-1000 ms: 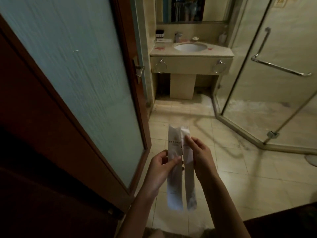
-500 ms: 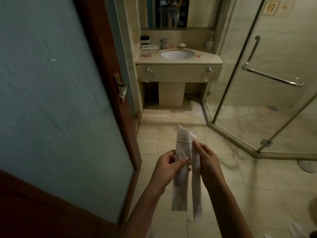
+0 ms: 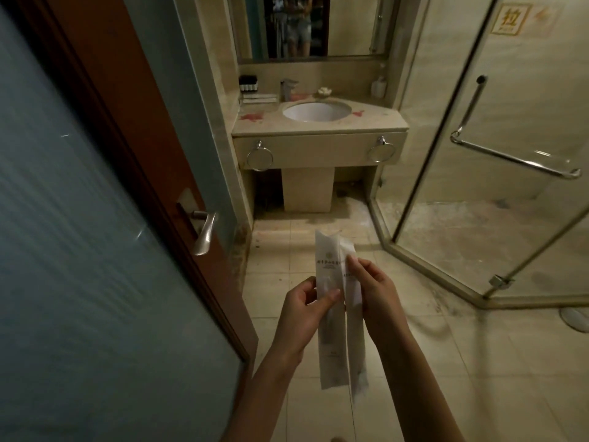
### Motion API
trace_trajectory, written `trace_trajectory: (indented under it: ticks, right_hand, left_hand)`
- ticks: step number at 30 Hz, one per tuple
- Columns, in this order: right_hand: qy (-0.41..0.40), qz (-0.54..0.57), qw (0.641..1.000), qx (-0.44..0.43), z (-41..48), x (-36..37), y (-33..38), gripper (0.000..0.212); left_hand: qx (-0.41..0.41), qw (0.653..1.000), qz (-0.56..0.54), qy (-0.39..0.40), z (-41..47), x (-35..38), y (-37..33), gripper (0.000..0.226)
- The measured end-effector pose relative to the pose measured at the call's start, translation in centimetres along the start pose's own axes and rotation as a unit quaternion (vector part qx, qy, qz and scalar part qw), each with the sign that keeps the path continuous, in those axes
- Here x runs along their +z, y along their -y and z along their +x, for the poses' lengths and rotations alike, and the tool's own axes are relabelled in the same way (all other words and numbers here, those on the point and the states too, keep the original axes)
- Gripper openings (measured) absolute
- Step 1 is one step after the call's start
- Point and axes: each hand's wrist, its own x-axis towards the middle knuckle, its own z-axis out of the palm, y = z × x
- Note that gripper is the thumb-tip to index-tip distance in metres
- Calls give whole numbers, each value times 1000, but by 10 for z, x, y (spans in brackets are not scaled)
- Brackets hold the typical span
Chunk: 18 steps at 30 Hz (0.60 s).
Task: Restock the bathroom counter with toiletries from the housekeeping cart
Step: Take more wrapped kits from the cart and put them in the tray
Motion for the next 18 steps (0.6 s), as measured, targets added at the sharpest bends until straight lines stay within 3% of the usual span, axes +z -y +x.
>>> trace_trajectory:
  ticks: [5, 18]
  right_hand:
    - [8, 0, 1000, 17, 59, 1, 10, 34]
    - [75, -49, 996, 3, 296, -7, 72, 25]
  left_hand:
    - [-8, 1000, 1, -21, 55, 9, -11, 31]
    - [19, 992, -48, -111, 272, 55, -63, 18]
